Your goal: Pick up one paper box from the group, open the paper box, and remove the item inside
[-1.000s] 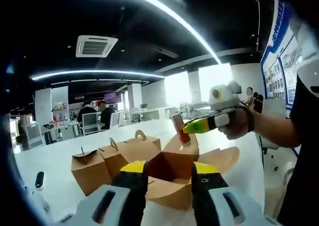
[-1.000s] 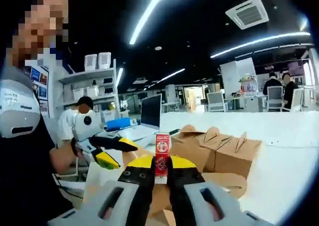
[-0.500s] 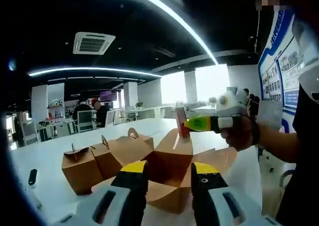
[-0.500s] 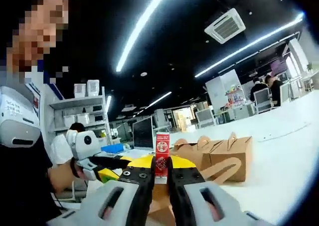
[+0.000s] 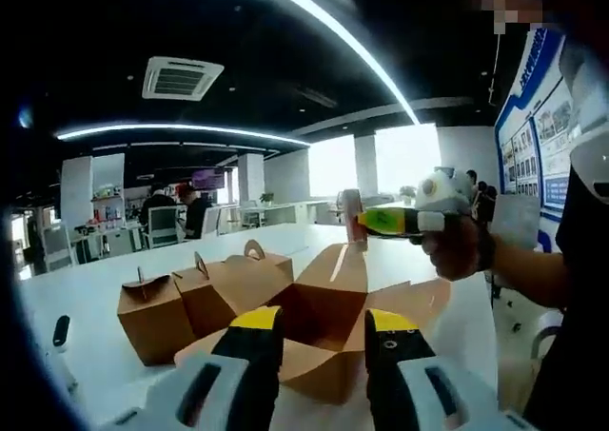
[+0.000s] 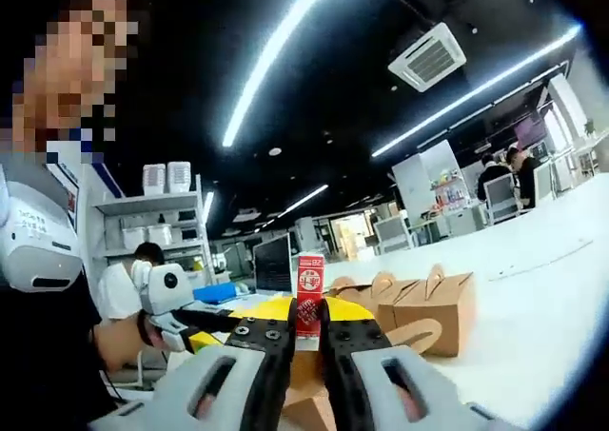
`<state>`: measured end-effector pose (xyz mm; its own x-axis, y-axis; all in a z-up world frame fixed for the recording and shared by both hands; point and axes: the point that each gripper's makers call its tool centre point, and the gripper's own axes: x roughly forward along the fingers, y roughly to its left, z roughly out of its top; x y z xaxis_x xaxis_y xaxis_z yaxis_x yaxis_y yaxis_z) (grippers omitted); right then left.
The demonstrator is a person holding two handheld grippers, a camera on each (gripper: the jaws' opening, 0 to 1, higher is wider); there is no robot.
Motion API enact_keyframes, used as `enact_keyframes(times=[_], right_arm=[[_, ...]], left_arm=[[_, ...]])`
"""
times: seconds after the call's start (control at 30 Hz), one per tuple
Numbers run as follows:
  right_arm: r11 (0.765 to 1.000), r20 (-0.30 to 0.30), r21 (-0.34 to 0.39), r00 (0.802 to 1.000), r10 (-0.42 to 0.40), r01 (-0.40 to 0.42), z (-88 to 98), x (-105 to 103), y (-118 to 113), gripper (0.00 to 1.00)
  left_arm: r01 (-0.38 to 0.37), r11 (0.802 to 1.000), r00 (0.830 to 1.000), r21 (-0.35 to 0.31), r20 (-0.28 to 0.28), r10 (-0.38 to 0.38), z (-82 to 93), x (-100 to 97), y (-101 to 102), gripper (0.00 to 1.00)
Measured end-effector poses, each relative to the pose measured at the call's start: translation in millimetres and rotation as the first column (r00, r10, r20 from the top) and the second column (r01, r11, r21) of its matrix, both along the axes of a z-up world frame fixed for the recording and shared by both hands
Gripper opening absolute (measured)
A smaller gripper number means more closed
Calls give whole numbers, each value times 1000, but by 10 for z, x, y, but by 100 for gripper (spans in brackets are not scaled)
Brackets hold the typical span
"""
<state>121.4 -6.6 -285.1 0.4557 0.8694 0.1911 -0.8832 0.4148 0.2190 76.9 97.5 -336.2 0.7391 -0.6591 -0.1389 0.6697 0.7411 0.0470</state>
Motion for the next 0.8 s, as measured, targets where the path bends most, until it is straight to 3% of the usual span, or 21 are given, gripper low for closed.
enact_keyframes(times=[0.17,0.47,0.8], right_arm=[[1000,23,-25,1000,13,-13,60,-85,-70,12],[994,77,-83,994,72,-65,98,-415,-104,12],[980,114,-142,981,154,-137,27,-762,-150,12]], left_arm=[[16,1000,1000,-23,11,-16,72,-46,-31,36],[34,999,999,-26,11,-34,67,-164,-86,36],[53,998,999,-41,11,-53,37,-263,-141,36]])
